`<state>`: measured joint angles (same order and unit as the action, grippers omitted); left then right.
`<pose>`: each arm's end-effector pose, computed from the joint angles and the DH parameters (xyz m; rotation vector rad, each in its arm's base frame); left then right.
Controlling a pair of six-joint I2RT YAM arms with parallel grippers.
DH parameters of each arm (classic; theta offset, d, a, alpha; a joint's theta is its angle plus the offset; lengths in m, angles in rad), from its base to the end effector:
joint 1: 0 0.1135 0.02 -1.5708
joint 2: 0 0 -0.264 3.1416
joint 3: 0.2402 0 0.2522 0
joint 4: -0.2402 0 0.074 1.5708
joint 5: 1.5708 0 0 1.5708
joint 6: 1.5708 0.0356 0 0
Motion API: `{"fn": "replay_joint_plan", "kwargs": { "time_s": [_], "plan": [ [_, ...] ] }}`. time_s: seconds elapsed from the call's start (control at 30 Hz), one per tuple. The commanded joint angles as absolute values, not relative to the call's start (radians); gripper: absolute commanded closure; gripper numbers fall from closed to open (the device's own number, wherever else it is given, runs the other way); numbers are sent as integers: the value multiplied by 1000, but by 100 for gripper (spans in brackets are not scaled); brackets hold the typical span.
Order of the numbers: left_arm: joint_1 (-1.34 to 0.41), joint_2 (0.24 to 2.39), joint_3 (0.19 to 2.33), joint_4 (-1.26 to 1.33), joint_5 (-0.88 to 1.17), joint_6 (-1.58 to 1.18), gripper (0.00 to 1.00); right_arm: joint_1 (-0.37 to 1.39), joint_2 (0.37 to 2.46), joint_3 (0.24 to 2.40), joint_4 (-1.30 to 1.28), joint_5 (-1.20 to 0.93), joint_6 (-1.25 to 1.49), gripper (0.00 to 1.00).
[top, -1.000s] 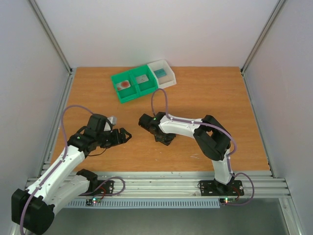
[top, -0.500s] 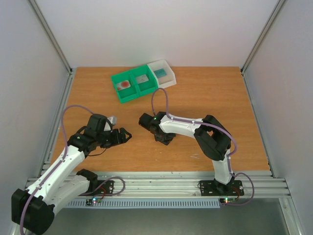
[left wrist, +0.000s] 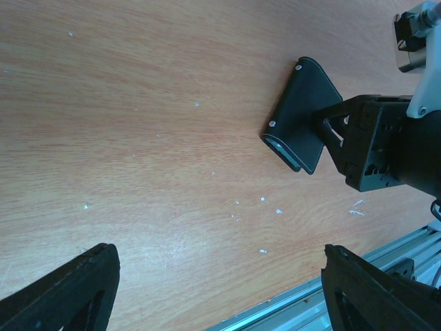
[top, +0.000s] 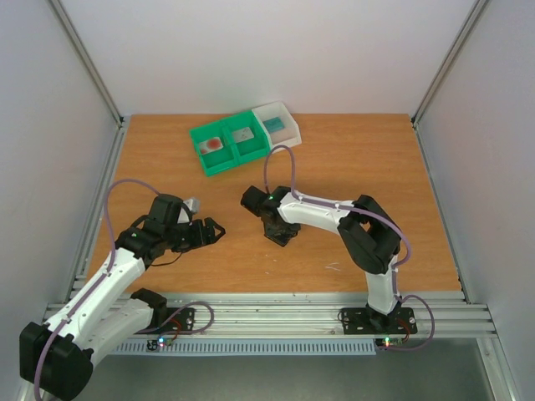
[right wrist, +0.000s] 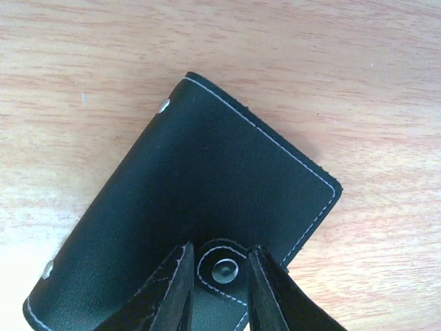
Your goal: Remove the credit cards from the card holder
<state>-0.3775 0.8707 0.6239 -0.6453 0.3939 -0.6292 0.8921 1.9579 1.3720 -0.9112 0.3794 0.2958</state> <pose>0.1522 -0.0751 0.2305 -0.1440 2.5916 -0.8935 0.2393 0.2757 0.1657 -0.8158 2.7232 -0.3937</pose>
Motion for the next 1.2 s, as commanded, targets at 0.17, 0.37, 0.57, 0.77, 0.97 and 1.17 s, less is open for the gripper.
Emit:
{"fn": "replay_joint_plan", "kwargs": {
  "time_s": [0.17, 0.37, 0.57, 0.77, 0.97, 1.17],
  "plan": [
    [-382, 872, 606, -599, 405, -632, 19, 859, 1933, 1336, -877, 344, 327, 76],
    [-382, 867, 607, -600, 401, -630, 19, 859, 1941, 1312, -873, 317, 349, 73],
    [-382, 866, 607, -601, 402, -632, 19, 857, 1936, 1299, -875, 283, 369, 71],
    [-382, 861, 608, -604, 401, -634, 19, 857, 1941, 1266, -853, 240, 385, 73],
    [-382, 860, 605, -605, 398, -634, 19, 858, 1924, 1244, -810, 221, 360, 87],
    [-383, 867, 607, -606, 399, -633, 19, 862, 1895, 1224, -761, 212, 296, 99]
  ]
}}
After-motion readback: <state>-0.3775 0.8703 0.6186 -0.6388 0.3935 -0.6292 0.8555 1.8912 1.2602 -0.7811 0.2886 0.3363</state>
